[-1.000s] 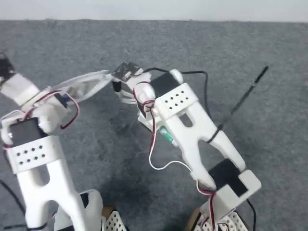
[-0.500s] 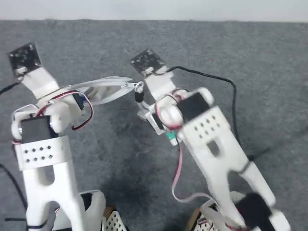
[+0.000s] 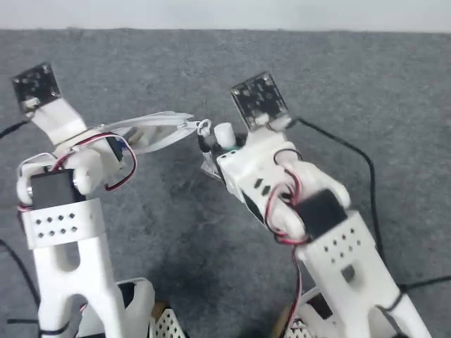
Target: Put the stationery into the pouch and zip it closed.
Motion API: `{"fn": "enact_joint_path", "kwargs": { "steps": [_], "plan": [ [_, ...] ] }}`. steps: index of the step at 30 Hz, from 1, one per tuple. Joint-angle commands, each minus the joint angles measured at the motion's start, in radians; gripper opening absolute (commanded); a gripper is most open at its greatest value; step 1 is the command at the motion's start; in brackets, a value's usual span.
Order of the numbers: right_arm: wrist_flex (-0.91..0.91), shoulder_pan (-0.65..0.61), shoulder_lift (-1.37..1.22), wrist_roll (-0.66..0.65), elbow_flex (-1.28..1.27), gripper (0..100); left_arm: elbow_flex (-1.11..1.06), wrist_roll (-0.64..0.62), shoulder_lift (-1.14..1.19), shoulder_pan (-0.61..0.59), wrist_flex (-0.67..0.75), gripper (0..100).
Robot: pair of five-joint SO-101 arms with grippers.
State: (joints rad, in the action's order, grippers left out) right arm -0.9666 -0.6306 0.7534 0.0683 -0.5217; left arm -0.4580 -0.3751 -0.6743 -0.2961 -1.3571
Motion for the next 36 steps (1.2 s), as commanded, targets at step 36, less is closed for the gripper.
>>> {"fn": "enact_joint_path", "kwargs": {
  "steps": [36],
  "plan": [
    [1.440,-0.348,0.452,-0.163,-0.844,0.7,0.038,0.011,-0.023,0.008,0.031,1]
  ]
}}
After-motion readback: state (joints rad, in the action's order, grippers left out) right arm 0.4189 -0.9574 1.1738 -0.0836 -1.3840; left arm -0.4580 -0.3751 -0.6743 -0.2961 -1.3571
